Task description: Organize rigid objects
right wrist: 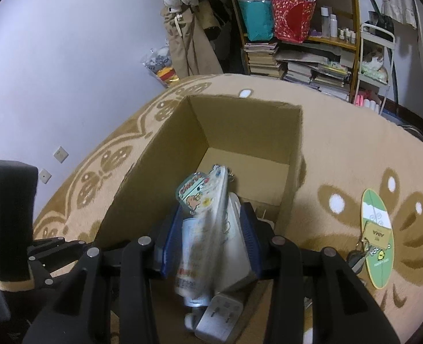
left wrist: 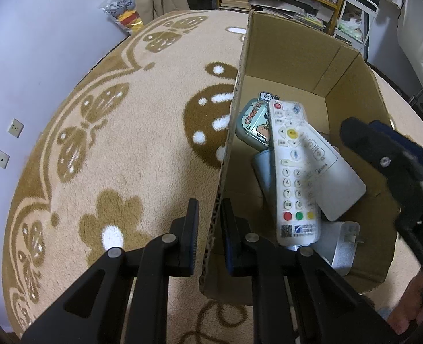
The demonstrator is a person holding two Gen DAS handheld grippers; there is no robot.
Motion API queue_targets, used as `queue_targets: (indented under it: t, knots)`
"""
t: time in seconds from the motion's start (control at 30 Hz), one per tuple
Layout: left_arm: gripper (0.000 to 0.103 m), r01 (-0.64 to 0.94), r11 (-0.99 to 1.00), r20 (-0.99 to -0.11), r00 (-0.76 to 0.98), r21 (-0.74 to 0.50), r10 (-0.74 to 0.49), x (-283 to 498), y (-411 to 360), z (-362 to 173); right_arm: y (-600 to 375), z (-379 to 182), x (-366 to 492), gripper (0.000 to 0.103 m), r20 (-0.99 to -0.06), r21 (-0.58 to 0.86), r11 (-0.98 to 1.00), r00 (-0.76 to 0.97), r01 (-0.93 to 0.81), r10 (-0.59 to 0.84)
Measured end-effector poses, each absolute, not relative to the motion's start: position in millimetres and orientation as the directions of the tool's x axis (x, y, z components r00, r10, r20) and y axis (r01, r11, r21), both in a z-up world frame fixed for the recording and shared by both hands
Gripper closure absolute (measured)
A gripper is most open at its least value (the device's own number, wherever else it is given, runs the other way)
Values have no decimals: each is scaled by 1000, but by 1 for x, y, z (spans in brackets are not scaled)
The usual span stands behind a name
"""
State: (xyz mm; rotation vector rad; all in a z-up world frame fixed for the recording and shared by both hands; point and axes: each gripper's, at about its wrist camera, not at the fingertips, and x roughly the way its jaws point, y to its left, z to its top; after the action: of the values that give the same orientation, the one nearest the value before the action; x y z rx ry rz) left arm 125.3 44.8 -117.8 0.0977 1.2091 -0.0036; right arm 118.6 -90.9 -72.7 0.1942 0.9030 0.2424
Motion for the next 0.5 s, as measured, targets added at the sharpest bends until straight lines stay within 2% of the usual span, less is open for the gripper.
queue_targets:
  t: [0.1, 0.23, 0.33, 0.5]
  knots:
    - [88, 55, 996, -934, 355, 73, 49, 125, 45, -117, -94, -67, 117, 56, -749, 255, 959, 602, -125, 278]
    - [88, 56, 996, -934, 354, 72, 48, 125, 46, -117, -105, -57, 111, 33, -738, 254, 962, 623, -100, 259]
    - [88, 56, 996, -934, 355, 72, 48, 125, 46, -117, -116, -51, 107, 23, -730, 251, 965, 641, -75, 239]
    - [88, 56, 996, -934, 355, 72, 48, 125, 46, -117, -137, -52, 105, 19, -744, 210, 977, 643, -33, 181]
